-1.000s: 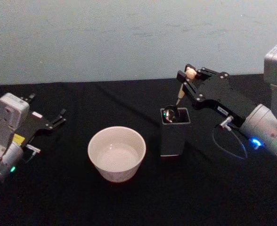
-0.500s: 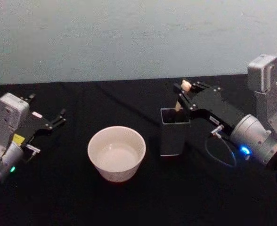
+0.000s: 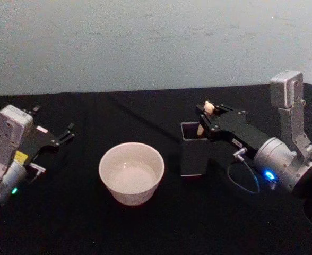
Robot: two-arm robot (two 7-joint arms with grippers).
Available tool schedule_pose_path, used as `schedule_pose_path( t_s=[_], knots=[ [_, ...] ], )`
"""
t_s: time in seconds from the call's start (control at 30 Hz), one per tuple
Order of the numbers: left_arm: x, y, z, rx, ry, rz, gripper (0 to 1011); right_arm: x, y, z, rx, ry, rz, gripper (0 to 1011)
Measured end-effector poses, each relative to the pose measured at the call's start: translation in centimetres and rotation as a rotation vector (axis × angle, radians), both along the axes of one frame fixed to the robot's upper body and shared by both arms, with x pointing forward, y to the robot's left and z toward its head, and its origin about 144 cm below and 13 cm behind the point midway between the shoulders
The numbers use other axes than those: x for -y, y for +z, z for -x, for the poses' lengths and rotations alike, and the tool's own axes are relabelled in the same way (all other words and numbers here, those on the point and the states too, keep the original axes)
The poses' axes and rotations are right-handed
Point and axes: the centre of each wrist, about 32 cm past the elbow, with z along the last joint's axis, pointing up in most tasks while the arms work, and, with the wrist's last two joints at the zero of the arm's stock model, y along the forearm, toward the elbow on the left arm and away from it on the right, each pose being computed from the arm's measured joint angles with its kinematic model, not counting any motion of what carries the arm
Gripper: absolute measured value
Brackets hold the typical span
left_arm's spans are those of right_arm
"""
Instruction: Pick up the stirring spoon with one hand, stir inside the cup, then place it back in its original position.
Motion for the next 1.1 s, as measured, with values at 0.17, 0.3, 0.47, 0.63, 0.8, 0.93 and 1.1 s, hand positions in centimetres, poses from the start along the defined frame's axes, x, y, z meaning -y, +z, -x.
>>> schedule_pose_path(
  t_s=[0.17,0.3,0.47,0.63,0.8,0.93,1.1],
  knots=[
    [0.0,0.0,0.0,0.0,0.0,0.0,1001,-0.1,-0.3,0.0,-0.018,-0.009,-0.002,215],
    [0.0,0.0,0.0,0.0,0.0,0.0,1001,-0.3,-0.5,-0.1,-0.028,-0.012,-0.004,214],
    [0.0,0.0,0.0,0.0,0.0,0.0,1001,-0.4,-0.7,-0.1,-0.036,-0.014,-0.003,214],
    [0.0,0.0,0.0,0.0,0.0,0.0,1001,-0.4,-0.9,-0.1,-0.046,-0.016,0.001,214],
    [0.0,0.0,0.0,0.0,0.0,0.0,1001,-0.5,-1.1,-0.2,-0.053,-0.02,0.005,214],
    [0.0,0.0,0.0,0.0,0.0,0.0,1002,-0.5,-1.2,-0.2,-0.059,-0.022,0.01,214],
    [0.0,0.0,0.0,0.0,0.0,0.0,1001,-0.6,-1.4,-0.3,-0.065,-0.026,0.02,214]
  ],
)
